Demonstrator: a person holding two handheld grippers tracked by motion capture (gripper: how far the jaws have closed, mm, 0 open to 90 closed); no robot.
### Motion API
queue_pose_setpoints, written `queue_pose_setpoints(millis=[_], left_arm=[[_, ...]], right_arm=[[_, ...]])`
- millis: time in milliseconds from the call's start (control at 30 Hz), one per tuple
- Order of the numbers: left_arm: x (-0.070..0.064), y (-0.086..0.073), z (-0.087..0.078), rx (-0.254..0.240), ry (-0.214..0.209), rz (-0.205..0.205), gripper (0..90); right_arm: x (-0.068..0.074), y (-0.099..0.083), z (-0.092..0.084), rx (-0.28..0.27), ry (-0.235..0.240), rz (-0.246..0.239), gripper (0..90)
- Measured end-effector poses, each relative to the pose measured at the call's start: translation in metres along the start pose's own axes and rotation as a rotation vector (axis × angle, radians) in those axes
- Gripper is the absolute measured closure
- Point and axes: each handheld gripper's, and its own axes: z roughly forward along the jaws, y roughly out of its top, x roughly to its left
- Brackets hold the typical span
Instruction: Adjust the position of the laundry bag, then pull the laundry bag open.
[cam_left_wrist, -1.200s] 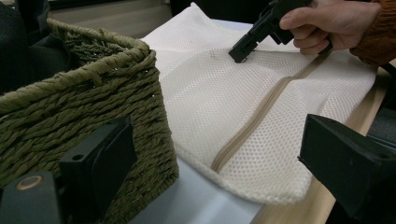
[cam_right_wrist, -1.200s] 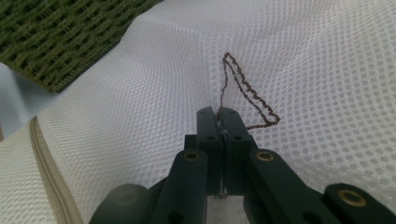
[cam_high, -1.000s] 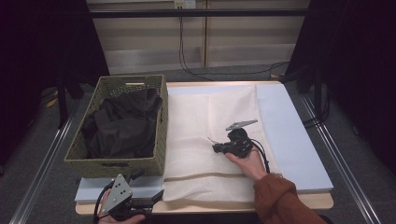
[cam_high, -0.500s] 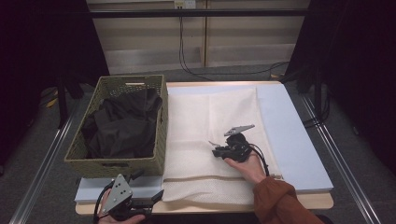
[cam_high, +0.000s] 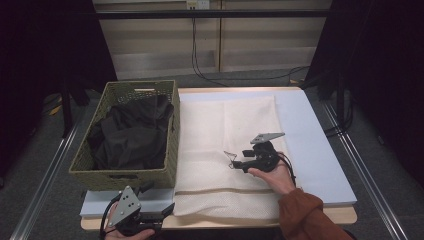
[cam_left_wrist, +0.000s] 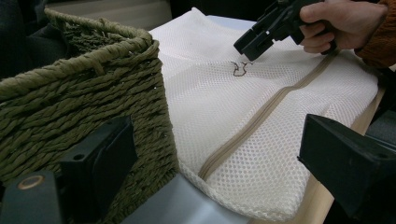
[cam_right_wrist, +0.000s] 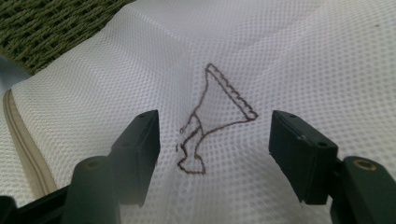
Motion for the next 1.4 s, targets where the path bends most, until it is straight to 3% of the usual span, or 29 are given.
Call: queue_pose_setpoints(millis=[67, 167, 367, 500, 600, 633, 667, 733, 833, 900, 1000, 1033, 1100, 1200, 1267, 1367, 1400], left_arm=[[0.0, 0.0, 0.001, 0.003, -0.01, 0.004, 10.3], [-0.001, 0.0, 0.001, 0.003, -0.008, 0.007, 10.2], [-0.002, 0.001, 0.003, -0.002, -0.011, -0.005, 10.8], [0.0, 0.0, 0.002, 0.005, -0.011, 0.002, 11.0], [-0.001, 0.0, 0.005, 0.011, 0.003, -0.004, 11.1], [0.0, -0.001, 0.007, 0.03, 0.004, -0.004, 10.8], [-0.001, 0.0, 0.008, 0.036, -0.003, -0.009, 10.9], [-0.005, 0.001, 0.01, 0.035, -0.023, 0.004, 10.9], [-0.008, 0.002, 0.012, 0.043, -0.029, 0.015, 12.8], [-0.01, 0.002, 0.013, 0.037, -0.044, 0.011, 15.1], [-0.012, 0.003, 0.014, 0.029, -0.04, 0.016, 17.4], [-0.014, 0.002, 0.015, 0.021, -0.029, 0.007, 20.0], [-0.017, 0.004, 0.021, 0.028, -0.046, 0.019, 19.6], [-0.021, 0.005, 0.027, 0.016, -0.075, 0.006, 19.6], [-0.027, 0.008, 0.033, 0.027, -0.08, 0.033, 19.7], [-0.032, 0.012, 0.042, 0.02, -0.109, 0.037, 21.8], [-0.033, 0.014, 0.047, 0.022, -0.145, 0.049, 22.3]], right_arm=[[-0.003, -0.004, -0.012, -0.042, -0.013, 0.009, 34.4], [-0.004, -0.006, -0.017, -0.05, -0.019, -0.007, 34.2], [-0.013, -0.013, -0.039, -0.074, -0.014, 0.006, 37.9], [-0.018, -0.019, -0.051, -0.118, -0.018, 0.024, 35.7], [-0.022, -0.024, -0.058, -0.125, -0.036, 0.027, 33.7], [-0.023, -0.026, -0.06, -0.12, -0.058, 0.023, 38.7], [-0.024, -0.028, -0.064, -0.112, -0.06, 0.026, 41.9], [-0.026, -0.032, -0.07, -0.094, -0.079, 0.027, 39.6], [-0.028, -0.035, -0.077, -0.084, -0.068, 0.041, 40.7], [-0.03, -0.041, -0.089, -0.099, -0.072, 0.06, 46.7], [-0.031, -0.046, -0.096, -0.094, -0.057, 0.069, 49.7], [-0.031, -0.051, -0.101, -0.092, -0.074, 0.069, 49.8], [-0.033, -0.057, -0.107, -0.096, -0.111, 0.074, 49.8], [-0.035, -0.061, -0.113, -0.087, -0.111, 0.089, 52.0], [-0.036, -0.067, -0.118, -0.087, -0.111, 0.091, 54.8], [-0.038, -0.08, -0.126, -0.07, -0.118, 0.106, 57.8], [-0.038, -0.082, -0.127, -0.067, -0.124, 0.112, 57.7]])
